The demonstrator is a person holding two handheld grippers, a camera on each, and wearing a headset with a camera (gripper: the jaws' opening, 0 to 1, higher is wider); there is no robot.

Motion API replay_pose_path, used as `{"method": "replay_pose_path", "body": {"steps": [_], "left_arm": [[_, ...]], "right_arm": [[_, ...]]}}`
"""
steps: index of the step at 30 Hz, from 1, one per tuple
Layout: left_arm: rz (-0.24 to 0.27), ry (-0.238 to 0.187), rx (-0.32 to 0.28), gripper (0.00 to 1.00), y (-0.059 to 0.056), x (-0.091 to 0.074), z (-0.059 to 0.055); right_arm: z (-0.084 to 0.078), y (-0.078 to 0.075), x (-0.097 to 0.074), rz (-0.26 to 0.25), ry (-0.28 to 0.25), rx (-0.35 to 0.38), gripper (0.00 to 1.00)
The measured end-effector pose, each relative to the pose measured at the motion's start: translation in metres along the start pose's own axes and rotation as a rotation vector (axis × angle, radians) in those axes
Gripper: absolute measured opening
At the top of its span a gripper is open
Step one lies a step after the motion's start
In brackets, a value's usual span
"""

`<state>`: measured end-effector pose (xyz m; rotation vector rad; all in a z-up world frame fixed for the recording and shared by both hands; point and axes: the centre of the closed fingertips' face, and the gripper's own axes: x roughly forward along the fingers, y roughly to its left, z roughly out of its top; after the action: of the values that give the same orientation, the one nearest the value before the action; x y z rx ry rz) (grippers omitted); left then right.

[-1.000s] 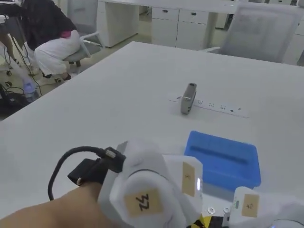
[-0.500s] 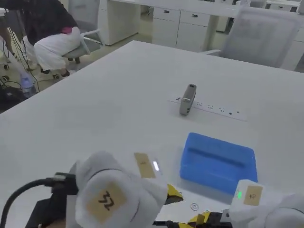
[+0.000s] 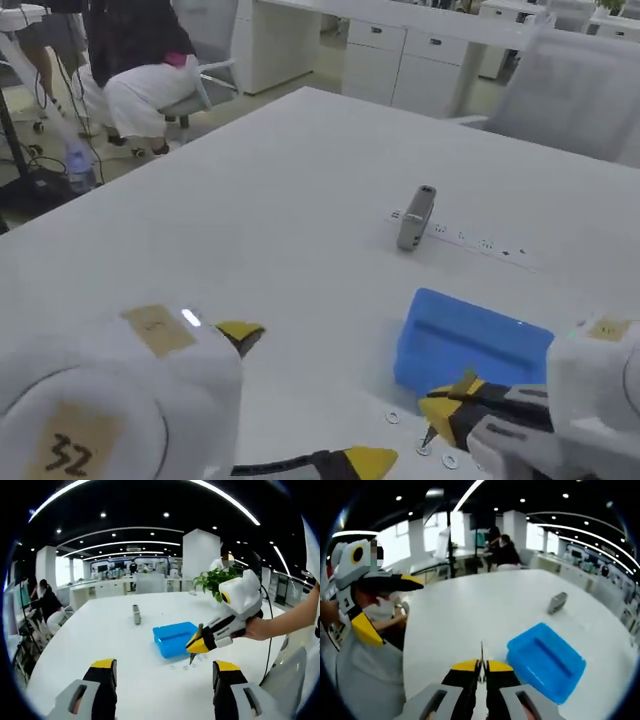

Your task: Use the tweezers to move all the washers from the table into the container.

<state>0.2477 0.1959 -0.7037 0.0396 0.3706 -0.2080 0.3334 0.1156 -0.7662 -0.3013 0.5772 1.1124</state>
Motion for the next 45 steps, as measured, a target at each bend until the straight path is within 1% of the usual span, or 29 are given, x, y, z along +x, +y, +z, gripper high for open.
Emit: {"method": "replay_pose_path", "body": {"steps": [2,3,5,7,9,11,13,15,16,17,19,20,23,25,27,28,31,33,34,35,37,40,43,45], "left_arm": [[0.012,-0.001,-0.006,0.88,0.0,-0.002,-0.002],[0.017,0.006,-0.009,0.89,0.0,-0.003,-0.005],[0.031,0.004,-0.009,0.89,0.001,-0.005,-0.007],[0.037,0.005,-0.015,0.9,0.0,-0.004,-0.01],[0.045,0.017,-0.022,0.92,-0.001,-0.003,-0.014],[0.057,0.018,-0.021,0.95,-0.001,-0.004,-0.017],[0.067,0.018,-0.012,0.96,-0.001,-0.004,-0.021],[0.084,0.032,0.014,0.96,0.0,-0.003,-0.028],[0.094,0.043,0.023,0.96,0.001,-0.003,-0.031],[0.095,0.046,0.023,0.96,0.001,-0.002,-0.033],[0.096,0.021,0.001,0.95,0.001,-0.002,-0.032],[0.093,0.019,0.0,0.95,0.0,-0.001,-0.032],[0.108,0.013,0.034,0.95,0.0,-0.001,-0.032],[0.095,0.023,0.023,0.96,-0.001,0.0,-0.034],[0.067,0.032,0.015,0.93,-0.004,0.0,-0.036],[0.067,0.035,0.014,0.92,-0.004,0.0,-0.036],[0.043,0.048,0.018,0.95,-0.009,0.002,-0.039],[0.035,0.06,0.027,0.94,-0.011,0.003,-0.041],[0.034,0.057,0.03,0.94,-0.011,0.003,-0.041],[0.03,0.056,0.029,0.95,-0.012,0.004,-0.04],[0.026,0.058,0.027,0.95,-0.012,0.004,-0.041],[0.023,0.025,0.003,0.96,-0.011,0.004,-0.036],[0.026,0.028,-0.008,0.96,-0.01,0.005,-0.036],[0.029,0.034,-0.002,0.97,-0.01,0.005,-0.037]], "right_arm": [[0.006,-0.006,0.003,-0.009,-0.03,0.027,0.02],[0.006,-0.008,0.006,-0.01,-0.03,0.042,0.02],[0.007,-0.013,0.011,-0.02,-0.04,0.066,0.02],[0.007,-0.013,0.017,-0.024,-0.059,0.103,0.02],[0.006,-0.016,0.022,-0.033,-0.066,0.114,0.02],[0.004,-0.021,0.03,-0.04,-0.072,0.128,0.02],[0.003,-0.021,0.036,-0.043,-0.073,0.128,0.03],[0.001,-0.021,0.042,-0.051,-0.067,0.12,0.03],[-0.001,-0.02,0.044,-0.048,-0.059,0.106,0.03],[-0.002,-0.02,0.045,-0.045,-0.055,0.099,0.03],[-0.004,-0.019,0.048,-0.051,-0.049,0.074,0.03],[-0.005,-0.021,0.047,-0.057,-0.043,0.056,0.03],[-0.008,-0.017,0.053,-0.046,-0.035,0.042,0.03],[-0.009,-0.017,0.054,-0.042,-0.027,0.045,0.03],[-0.01,-0.017,0.052,-0.047,-0.022,0.031,0.03],[-0.011,-0.016,0.053,-0.047,-0.021,0.024,0.03],[-0.012,-0.016,0.052,-0.051,-0.023,0.022,0.03],[-0.014,-0.016,0.054,-0.042,-0.019,0.027,0.03],[-0.016,-0.016,0.055,-0.044,-0.013,0.029,0.03],[-0.015,-0.016,0.054,-0.045,-0.027,0.027,0.03],[-0.016,-0.017,0.054,-0.05,-0.028,0.03,0.03],[-0.016,-0.017,0.055,-0.047,-0.025,0.034,0.03],[-0.017,-0.018,0.053,-0.041,-0.015,0.039,0.02],[-0.017,-0.019,0.052,-0.039,-0.01,0.04,0.02]]}}
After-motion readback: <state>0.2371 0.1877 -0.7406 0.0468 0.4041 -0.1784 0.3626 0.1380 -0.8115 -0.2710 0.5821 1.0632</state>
